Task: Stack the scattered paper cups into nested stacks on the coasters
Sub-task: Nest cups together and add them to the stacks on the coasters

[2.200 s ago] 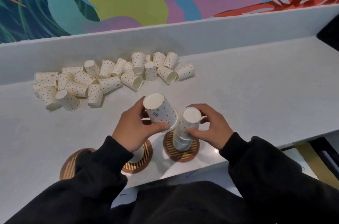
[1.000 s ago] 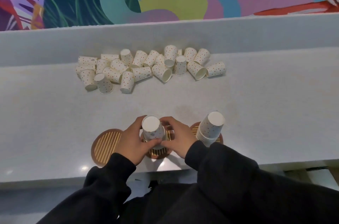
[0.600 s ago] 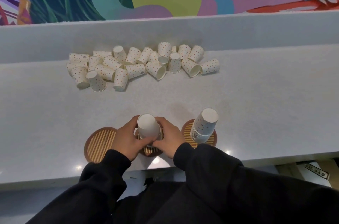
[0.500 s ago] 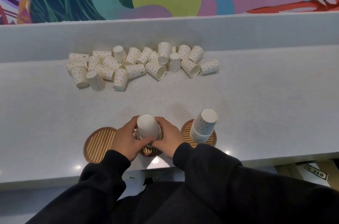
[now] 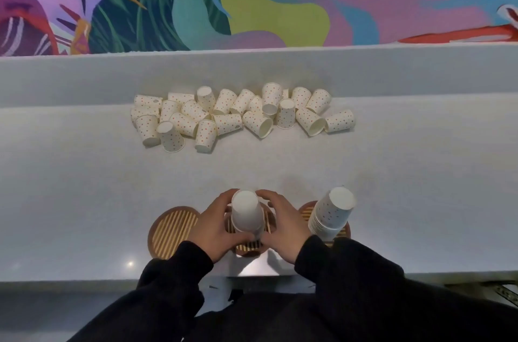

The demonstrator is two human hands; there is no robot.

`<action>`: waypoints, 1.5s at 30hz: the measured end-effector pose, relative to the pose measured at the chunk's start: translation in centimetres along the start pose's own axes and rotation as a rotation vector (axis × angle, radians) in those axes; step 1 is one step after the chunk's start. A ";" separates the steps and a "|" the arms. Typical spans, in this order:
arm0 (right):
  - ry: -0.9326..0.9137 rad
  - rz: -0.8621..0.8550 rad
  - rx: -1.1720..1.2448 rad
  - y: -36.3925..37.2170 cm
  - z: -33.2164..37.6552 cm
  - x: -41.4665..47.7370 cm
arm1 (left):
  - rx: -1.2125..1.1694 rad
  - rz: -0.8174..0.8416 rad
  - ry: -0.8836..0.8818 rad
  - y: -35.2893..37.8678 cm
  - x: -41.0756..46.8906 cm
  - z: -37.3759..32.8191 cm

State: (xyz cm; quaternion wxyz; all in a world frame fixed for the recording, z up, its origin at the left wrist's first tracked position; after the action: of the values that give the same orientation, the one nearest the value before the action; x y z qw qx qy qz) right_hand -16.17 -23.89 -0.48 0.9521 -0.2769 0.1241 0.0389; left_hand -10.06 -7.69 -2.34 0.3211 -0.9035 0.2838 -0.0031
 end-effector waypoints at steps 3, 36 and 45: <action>-0.049 -0.045 0.012 -3.4 2.6 -1.0 | 0.051 0.089 -0.040 -1.7 0.3 0.6; -0.169 0.337 -0.985 4.7 11.0 30.1 | 0.595 -0.217 -0.096 -20.7 16.7 12.4; -0.281 0.241 -1.014 4.3 10.2 30.6 | 0.328 -0.194 -0.023 -19.6 16.2 12.6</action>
State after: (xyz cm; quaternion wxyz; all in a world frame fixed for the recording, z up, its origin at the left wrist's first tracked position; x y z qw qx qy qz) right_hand 14.96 -14.60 -2.32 0.6952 -0.6777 -0.0078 0.2394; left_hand 15.91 3.65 -3.81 0.4655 -0.8622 0.1873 -0.0701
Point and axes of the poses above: each hand's wrist, its own x-axis towards the middle knuckle, its own y-axis out of the palm, z = x × y, the point moved 7 cm from there along x, towards the middle knuckle, and after that the axes turned 3 degrees about z, right-handed, at the moved point
